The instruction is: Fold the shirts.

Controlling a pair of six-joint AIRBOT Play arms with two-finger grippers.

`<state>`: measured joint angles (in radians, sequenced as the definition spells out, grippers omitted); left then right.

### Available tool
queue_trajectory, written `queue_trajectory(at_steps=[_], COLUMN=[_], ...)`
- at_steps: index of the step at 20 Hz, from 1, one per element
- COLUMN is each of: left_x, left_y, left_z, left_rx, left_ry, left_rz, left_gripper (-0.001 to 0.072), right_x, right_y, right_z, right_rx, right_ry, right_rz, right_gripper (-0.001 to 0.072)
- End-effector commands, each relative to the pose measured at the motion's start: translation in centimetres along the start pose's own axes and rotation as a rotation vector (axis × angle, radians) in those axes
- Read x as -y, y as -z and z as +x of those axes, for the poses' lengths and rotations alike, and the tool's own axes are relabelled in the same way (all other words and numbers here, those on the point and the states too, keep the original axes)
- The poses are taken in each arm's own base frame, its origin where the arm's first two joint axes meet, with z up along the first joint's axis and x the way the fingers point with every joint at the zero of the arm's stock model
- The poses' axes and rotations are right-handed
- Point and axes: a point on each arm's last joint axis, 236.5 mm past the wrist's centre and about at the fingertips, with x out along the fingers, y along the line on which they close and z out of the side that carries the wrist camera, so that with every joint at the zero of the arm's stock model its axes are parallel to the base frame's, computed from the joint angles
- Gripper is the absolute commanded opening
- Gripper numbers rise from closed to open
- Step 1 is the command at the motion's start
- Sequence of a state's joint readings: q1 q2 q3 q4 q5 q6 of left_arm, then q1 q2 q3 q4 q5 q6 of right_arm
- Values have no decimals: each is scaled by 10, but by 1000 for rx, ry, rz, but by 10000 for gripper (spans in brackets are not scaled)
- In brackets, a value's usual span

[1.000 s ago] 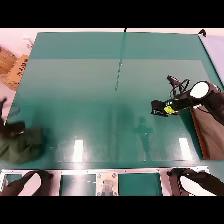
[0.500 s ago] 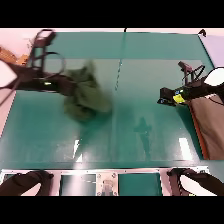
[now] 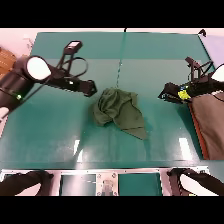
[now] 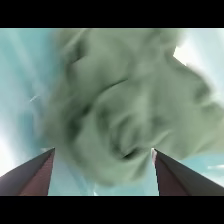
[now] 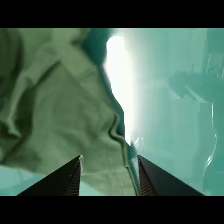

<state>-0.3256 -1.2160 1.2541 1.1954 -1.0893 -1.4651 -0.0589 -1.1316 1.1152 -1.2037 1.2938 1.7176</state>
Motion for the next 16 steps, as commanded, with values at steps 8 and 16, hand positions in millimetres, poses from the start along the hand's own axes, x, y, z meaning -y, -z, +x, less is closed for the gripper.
queue_trajectory(at_steps=[8,16], left_x=[-41,-20], left_y=[113,148], left_z=[84,149], left_rx=[-88,-146], left_ry=[202,217], left_rz=[-422,-465], left_gripper=[716,605], right_x=[23,-12], right_y=[42,70], right_z=[98,160], right_rx=[-167,-309], right_ry=[-129,-277], right_rz=[107,77], right_gripper=[451,447])
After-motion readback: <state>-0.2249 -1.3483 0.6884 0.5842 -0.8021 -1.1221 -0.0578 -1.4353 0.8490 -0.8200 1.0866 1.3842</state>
